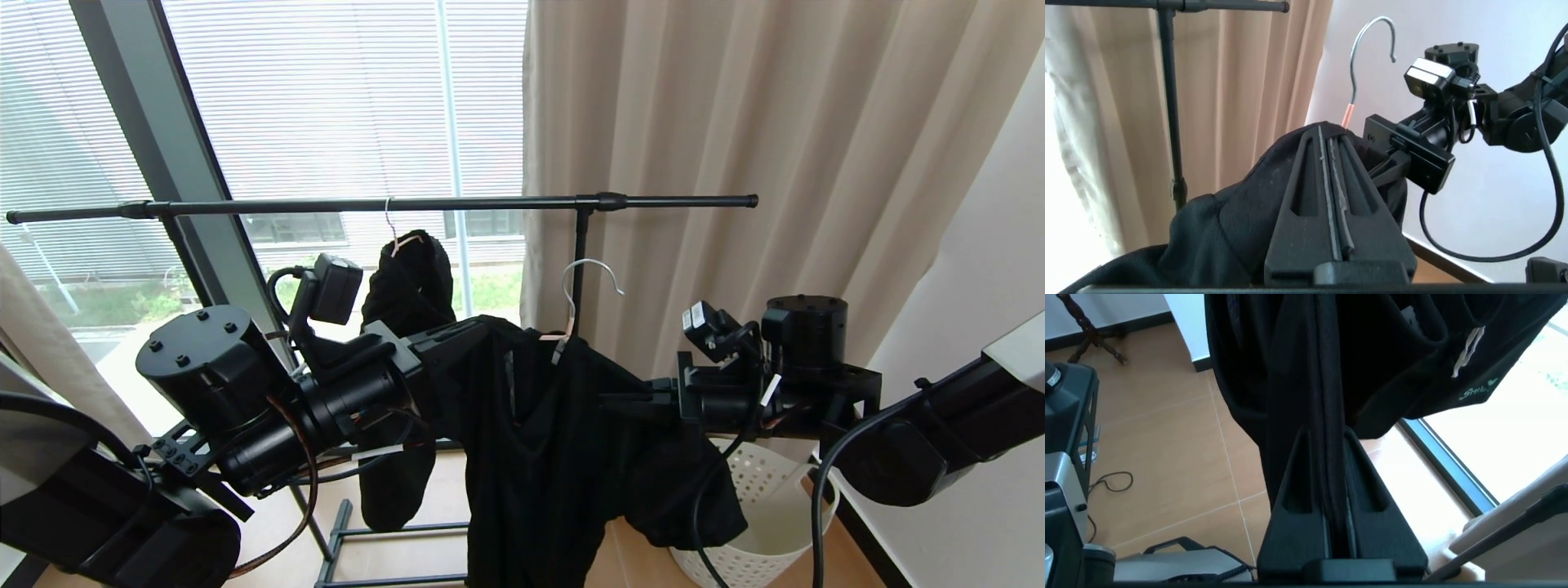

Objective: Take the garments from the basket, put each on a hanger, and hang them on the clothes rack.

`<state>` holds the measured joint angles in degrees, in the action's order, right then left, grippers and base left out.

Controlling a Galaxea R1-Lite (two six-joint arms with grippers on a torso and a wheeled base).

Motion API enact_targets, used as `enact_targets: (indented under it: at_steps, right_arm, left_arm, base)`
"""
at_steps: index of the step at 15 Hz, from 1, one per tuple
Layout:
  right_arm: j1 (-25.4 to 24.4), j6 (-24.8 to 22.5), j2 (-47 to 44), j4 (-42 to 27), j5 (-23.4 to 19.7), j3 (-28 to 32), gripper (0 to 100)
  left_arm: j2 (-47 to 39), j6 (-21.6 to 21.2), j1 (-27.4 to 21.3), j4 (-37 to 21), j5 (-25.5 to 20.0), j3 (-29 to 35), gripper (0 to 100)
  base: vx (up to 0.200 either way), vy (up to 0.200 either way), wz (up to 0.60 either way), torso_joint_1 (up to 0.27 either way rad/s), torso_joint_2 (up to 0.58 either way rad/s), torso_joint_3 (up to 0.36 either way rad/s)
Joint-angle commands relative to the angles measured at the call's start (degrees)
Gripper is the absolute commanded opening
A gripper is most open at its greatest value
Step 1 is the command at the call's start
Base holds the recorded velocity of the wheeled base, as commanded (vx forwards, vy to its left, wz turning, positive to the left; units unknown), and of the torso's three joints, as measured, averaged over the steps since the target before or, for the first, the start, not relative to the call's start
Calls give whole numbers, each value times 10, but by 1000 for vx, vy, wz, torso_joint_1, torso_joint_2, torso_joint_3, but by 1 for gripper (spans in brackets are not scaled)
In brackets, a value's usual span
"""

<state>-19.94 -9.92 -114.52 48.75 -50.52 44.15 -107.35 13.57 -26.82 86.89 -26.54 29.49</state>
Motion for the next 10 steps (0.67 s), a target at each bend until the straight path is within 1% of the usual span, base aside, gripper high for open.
enact_targets:
  at_steps: [1, 3, 4, 5, 6, 7, 10]
  right_arm:
    - [2, -1, 4, 0, 0, 1, 0]
    - [2, -1, 3, 0, 9, 1, 0]
    - [2, -1, 0, 1, 20, 1, 0]
    - [2, -1, -1, 0, 21, 1, 0]
    - [2, -1, -1, 0, 21, 1, 0]
    - [2, -2, 2, 0, 21, 0, 0]
    - [2, -2, 3, 1, 21, 0, 0]
  left_arm:
    - [-1, -1, 1, 2, 1, -4, 0]
    - [-1, -1, 1, 5, 1, -4, 0]
    - [-1, -1, 1, 5, 0, -6, 0]
    - [-1, -1, 0, 5, 0, -6, 0]
    - [-1, -1, 0, 5, 0, -6, 100]
    - [1, -1, 0, 5, -2, -8, 100]
    - [0, -25, -4, 10, -1, -15, 100]
  base:
    - [0, 0, 0, 0, 0, 0]
    - [0, 0, 0, 0, 0, 0]
    - [0, 0, 0, 0, 0, 0]
    - [0, 0, 0, 0, 0, 0]
    - [0, 0, 0, 0, 0, 0]
    - [0, 0, 0, 0, 0, 0]
    - [0, 0, 0, 0, 0, 0]
